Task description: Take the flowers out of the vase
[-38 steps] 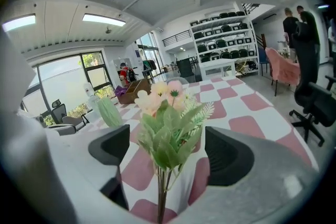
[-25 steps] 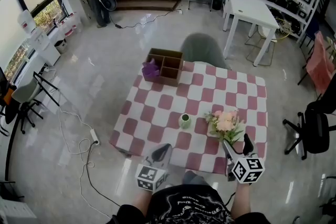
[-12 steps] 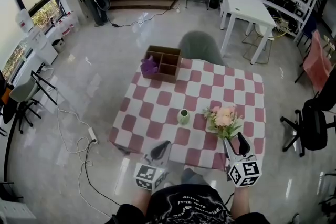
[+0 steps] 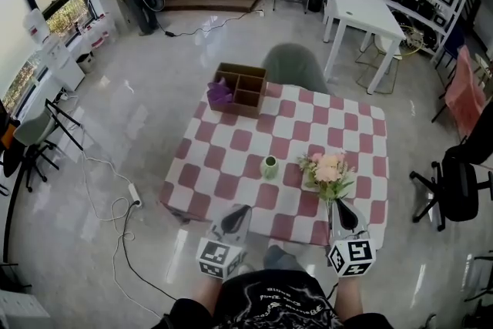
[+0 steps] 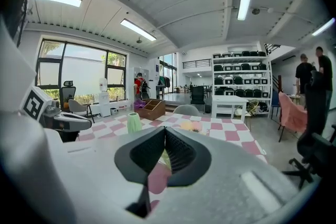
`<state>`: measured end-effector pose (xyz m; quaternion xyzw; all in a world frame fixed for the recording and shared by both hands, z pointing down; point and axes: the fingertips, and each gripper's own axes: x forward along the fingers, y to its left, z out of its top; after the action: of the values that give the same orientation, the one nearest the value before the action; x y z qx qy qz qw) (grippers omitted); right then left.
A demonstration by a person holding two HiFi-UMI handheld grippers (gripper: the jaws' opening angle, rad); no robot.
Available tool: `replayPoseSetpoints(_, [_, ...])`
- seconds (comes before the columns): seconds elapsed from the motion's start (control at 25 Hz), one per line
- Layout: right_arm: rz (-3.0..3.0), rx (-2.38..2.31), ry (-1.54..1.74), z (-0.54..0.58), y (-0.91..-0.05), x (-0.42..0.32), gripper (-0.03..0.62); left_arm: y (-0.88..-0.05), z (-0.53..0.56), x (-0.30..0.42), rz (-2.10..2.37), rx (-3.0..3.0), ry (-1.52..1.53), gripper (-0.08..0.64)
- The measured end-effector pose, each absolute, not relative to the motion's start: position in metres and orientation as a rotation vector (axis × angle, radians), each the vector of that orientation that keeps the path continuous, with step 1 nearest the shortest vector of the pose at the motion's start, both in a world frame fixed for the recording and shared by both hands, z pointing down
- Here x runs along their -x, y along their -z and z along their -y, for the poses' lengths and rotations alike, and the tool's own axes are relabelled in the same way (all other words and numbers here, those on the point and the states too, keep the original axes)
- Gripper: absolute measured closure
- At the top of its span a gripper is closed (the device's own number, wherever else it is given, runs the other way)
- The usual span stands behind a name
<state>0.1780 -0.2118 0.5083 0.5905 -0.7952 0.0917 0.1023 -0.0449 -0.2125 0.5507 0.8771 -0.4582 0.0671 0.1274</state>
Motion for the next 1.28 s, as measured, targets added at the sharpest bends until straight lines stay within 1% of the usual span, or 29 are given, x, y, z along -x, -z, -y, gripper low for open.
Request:
replayPoseSetpoints(0.8, [2.379,-1.720,-0.271,0.209,-0.521,-0.162,0.588,-0.549,0.211,0.056,1.354,-2.559,-0.208,0.548])
replayPoseSetpoints(1.0, [2.355,-1.678,-0.199,0.206,-0.522,-0.155,0.588,-0.547,0.209,0.056,1.348,-2.554,-0.206,0.548])
replayPoseSetpoints(1.28, [2.347,-1.664,-0.185,0.206,-0.524,-0.152,0.588,-0.553,0.209,0.058,1.349,-2.542,-0.217,0.548])
